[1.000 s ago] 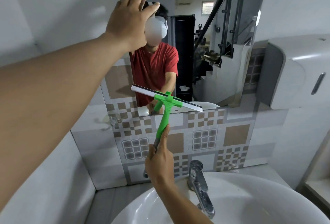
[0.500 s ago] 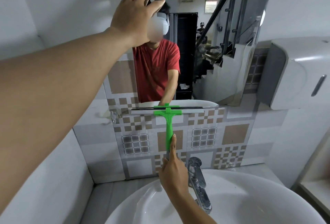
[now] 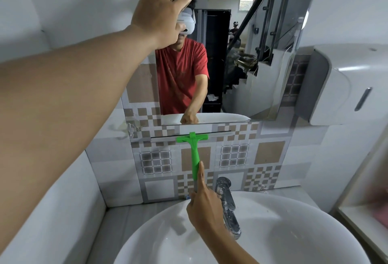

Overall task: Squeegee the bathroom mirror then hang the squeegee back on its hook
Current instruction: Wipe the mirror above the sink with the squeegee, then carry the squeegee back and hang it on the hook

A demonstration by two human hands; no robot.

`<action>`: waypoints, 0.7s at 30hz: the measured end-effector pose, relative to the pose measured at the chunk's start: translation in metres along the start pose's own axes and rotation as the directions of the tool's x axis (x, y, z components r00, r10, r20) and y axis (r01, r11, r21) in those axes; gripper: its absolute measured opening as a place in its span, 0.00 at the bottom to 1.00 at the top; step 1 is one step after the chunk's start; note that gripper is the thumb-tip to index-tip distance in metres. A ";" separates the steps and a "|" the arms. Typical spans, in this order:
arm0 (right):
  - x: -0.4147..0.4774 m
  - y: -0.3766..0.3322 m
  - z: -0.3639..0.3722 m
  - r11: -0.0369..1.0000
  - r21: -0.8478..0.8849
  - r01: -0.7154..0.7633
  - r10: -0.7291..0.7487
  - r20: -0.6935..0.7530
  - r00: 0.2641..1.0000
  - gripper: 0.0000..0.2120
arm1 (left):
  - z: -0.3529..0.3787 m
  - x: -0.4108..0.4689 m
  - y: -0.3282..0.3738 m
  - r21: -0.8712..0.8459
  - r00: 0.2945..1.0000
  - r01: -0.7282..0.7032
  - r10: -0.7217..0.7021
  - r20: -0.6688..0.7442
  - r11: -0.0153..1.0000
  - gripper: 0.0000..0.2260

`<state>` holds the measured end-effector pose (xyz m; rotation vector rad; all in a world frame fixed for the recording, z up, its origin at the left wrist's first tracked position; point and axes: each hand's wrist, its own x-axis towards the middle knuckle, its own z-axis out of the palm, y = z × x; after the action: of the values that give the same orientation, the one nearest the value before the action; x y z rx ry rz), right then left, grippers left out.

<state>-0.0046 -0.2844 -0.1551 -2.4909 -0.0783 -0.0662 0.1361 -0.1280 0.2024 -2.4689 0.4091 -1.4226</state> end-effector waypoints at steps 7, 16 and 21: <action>-0.011 0.004 -0.022 0.999 0.008 0.052 -0.052 0.040 0.998 0.47 | -0.011 -0.001 0.004 0.031 0.998 -0.019 0.017 0.067 0.999 0.32; -0.040 0.017 -0.118 0.986 -0.068 0.152 -0.151 0.016 0.988 0.06 | -0.058 -0.053 0.058 -0.161 0.996 0.020 -0.005 0.089 0.987 0.21; -0.058 0.028 -0.199 0.889 -0.360 0.282 -0.297 0.016 0.955 0.09 | -0.095 -0.108 0.120 -0.429 0.985 0.042 0.034 0.169 0.902 0.13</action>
<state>-0.0660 -0.4298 -0.0177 -2.8224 -0.4613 -0.2782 -0.0122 -0.2078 0.1193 -2.9125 0.7532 -1.2051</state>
